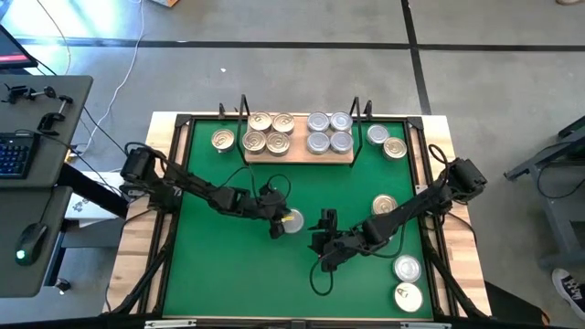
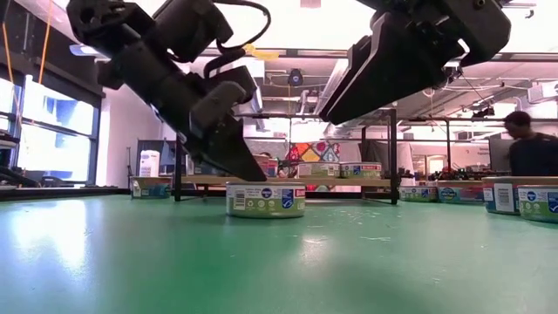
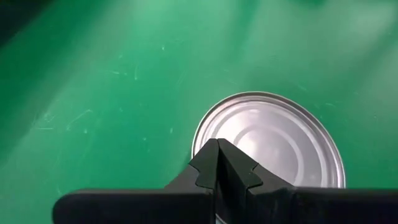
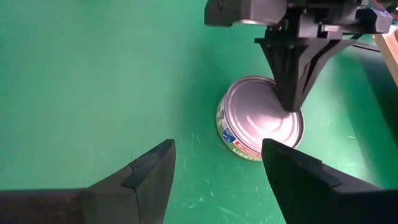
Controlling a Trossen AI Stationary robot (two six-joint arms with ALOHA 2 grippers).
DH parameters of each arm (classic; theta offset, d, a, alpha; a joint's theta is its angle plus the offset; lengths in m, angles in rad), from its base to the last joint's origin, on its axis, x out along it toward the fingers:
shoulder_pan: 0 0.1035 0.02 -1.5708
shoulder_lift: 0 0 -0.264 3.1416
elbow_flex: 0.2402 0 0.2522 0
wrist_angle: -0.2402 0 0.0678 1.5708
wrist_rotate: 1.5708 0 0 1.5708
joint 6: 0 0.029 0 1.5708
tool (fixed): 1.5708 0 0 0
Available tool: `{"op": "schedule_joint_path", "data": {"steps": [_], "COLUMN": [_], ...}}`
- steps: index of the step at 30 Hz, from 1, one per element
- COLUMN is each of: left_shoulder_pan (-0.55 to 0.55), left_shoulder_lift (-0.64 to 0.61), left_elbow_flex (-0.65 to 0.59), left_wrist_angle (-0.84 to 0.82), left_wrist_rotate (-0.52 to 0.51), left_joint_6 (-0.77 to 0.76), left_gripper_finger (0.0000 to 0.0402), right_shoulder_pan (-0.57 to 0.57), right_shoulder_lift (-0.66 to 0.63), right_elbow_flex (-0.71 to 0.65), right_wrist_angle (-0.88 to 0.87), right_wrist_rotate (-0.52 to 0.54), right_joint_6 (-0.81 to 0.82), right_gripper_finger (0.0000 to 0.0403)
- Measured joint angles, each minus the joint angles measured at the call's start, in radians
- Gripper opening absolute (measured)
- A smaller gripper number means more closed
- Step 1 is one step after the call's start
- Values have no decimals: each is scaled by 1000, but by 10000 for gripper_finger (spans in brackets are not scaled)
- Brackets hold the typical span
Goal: Stack canned seafood by type on shelf
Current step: Stack the green white tuna can on top of the other green white tuna can on the shelf
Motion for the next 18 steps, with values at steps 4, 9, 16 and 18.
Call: {"op": "schedule_joint_path", "data": {"steps": [4,9,16,18], "left_shoulder_pan": [-1,-15,4,6], "left_shoulder_lift": [0,-29,-5,-2], "left_elbow_flex": [0,-4,-2,-1], "left_wrist_angle": [7,13,-4,0], "left_wrist_rotate": [-1,-29,-16,-20], "left_joint_6": [0,0,7,7], "left_gripper_finger": [0,0,0,0], "right_shoulder_pan": [0,0,0,0], "right_shoulder_lift": [3,3,4,4], "right_elbow_flex": [0,0,0,0], "right_wrist_angle": [9,9,10,12], "right_wrist_rotate": [-5,-5,-6,-6], "right_joint_6": [-2,-4,-3,-3], "right_gripper_finger": [233,233,233,233]}}
